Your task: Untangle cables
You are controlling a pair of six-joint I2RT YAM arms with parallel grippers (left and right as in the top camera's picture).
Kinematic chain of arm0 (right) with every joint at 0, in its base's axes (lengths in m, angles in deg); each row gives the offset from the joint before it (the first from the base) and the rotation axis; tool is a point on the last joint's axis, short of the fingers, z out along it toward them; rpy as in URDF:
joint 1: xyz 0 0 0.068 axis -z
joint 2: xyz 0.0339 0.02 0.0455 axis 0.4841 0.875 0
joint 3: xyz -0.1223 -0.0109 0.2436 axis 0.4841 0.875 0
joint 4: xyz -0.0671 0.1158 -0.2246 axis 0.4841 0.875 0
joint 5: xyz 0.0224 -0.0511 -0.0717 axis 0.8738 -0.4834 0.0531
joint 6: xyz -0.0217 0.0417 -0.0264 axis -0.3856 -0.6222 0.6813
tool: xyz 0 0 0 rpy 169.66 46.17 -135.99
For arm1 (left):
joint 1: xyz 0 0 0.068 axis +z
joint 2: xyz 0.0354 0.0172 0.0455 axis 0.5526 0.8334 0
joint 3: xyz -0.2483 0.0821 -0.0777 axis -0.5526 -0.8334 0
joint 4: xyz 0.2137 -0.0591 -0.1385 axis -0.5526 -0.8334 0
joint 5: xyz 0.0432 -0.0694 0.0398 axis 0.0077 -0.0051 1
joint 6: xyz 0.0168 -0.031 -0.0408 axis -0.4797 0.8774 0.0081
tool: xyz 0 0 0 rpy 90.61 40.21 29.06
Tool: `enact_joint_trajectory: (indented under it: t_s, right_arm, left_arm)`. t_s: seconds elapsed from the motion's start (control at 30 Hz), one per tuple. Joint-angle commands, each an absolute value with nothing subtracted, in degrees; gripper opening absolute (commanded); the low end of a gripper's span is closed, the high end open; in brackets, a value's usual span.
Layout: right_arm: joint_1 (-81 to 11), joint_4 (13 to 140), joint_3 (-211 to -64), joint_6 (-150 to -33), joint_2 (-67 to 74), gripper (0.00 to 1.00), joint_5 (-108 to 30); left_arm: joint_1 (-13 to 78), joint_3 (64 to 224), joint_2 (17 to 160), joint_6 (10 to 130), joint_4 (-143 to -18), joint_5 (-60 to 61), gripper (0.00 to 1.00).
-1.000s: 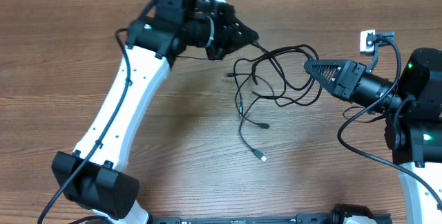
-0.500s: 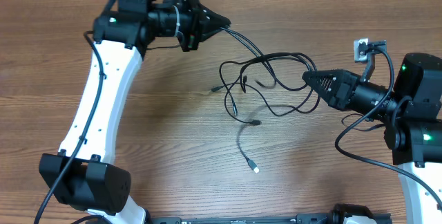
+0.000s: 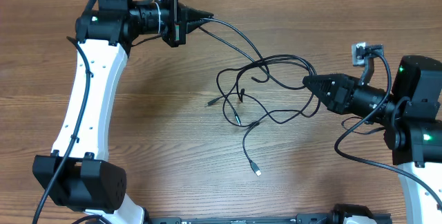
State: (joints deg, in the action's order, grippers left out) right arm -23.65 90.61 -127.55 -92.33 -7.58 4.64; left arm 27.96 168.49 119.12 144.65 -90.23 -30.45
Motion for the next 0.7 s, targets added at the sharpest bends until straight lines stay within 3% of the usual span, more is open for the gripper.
enact_joint_trajectory:
  t_s: [0.0, 0.23, 0.67]
  right_arm:
    - [-23.3, 91.2, -127.7, -90.7, -7.8, 0.04, 4.0]
    - [-23.3, 92.4, -127.7, -90.7, -7.8, 0.04, 4.0]
    - [-23.3, 92.7, -127.7, -90.5, -7.8, 0.04, 4.0]
  left_arm:
    - [29.1, 169.4, 117.7, 156.1, -90.0, -28.6, 0.04]
    - [29.4, 169.4, 117.7, 169.6, -89.8, -22.4, 0.04]
    - [37.4, 169.4, 117.7, 169.5, -89.4, -14.6, 0.04]
